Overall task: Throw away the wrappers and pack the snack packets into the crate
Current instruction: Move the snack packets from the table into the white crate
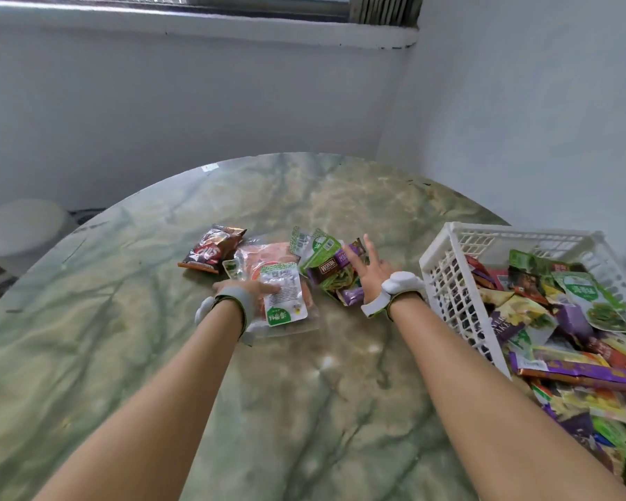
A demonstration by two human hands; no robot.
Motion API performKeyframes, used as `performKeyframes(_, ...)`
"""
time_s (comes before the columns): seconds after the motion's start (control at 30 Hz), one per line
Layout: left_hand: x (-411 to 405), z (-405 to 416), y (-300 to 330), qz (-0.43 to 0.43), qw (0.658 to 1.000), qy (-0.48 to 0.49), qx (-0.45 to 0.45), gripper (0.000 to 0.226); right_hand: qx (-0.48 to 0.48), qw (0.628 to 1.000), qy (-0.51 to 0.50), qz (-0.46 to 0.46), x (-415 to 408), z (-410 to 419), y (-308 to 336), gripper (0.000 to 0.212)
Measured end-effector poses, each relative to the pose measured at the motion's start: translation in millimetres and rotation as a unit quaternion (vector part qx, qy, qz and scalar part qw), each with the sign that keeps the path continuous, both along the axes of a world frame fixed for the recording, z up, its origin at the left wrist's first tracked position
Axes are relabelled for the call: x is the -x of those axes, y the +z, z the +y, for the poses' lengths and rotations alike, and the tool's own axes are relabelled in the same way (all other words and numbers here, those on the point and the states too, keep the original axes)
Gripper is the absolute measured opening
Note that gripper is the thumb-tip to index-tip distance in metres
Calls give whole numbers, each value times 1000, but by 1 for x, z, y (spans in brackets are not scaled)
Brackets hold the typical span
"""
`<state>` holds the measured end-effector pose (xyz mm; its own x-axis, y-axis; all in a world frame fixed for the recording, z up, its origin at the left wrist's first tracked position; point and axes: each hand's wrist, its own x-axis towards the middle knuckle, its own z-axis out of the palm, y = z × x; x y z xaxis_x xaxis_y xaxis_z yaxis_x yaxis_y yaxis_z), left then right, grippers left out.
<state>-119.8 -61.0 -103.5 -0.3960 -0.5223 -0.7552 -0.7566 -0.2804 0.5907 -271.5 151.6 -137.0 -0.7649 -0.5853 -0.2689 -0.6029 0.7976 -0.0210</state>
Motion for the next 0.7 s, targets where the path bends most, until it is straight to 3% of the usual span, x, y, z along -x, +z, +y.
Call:
performKeyframes(0.07,-9,-1,12,7,1000,7,-14,48,-22,1000,1,-21,7,-18,-8,101)
performKeyframes(0.13,-9,-5,5,25,999,6,-34,39,-44,997,-28,-51,9,-24,-12,98)
performKeyframes(0.23,-15,-13,-7,58,994,44,-78,66,-43,997,-53,-34,0,-33,-10,83)
performKeyframes(0.3,-21,-12,-20,100,988,80,-91,71,-24,997,-66,-20,-13,-32,-12,63)
performKeyframes(0.43,-41,2,-17,116,985,78,-103,65,15,998,-64,21,-51,-23,-12,49)
performKeyframes(0.7,-75,15,25,108,993,18,49,43,108,991,-41,68,-121,35,-7,38)
